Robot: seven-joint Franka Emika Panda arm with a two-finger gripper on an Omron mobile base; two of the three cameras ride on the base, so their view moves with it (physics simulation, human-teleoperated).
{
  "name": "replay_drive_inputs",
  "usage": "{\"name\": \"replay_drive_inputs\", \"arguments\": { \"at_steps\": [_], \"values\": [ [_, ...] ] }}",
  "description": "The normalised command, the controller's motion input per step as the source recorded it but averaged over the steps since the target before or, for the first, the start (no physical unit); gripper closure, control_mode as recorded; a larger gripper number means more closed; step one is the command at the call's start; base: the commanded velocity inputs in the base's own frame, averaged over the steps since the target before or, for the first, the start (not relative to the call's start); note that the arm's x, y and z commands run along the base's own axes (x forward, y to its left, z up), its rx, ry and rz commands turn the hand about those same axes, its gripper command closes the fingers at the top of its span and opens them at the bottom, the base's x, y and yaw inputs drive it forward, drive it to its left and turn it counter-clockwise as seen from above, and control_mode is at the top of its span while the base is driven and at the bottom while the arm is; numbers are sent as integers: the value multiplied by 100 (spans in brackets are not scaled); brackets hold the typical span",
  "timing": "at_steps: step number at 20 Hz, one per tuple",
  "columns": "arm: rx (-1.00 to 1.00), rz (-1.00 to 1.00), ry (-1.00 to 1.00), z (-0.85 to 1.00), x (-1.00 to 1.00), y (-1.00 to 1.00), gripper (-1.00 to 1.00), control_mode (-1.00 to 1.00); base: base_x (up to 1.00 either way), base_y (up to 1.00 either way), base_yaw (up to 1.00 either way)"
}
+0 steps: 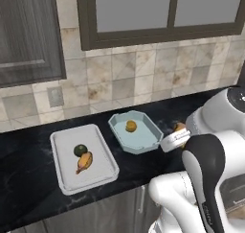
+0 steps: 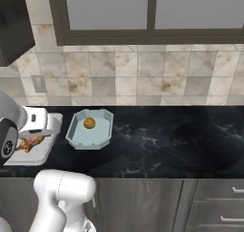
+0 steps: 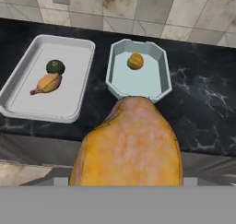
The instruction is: Place one squash and one chicken drumstick in each tupperware on the nearby counter, to pack two identical lunches.
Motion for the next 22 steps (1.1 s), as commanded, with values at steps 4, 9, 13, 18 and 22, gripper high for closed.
{"name": "replay_drive_inputs", "arguments": {
  "at_steps": [4, 9, 13, 18, 22],
  "values": [
    [0, 0, 0, 0, 0, 0, 100, 100, 39, 0, -12],
    [0, -1, 0, -6, 6, 0, 100, -100, 29, 1, -5],
    [0, -1, 2, -35, 47, -5, 100, -100, 0, 0, 0],
    [0, 0, 10, -49, 62, -20, 100, -100, 0, 0, 0],
    [1, 0, 12, -55, 71, -22, 100, -100, 0, 0, 0]
  ]
}}
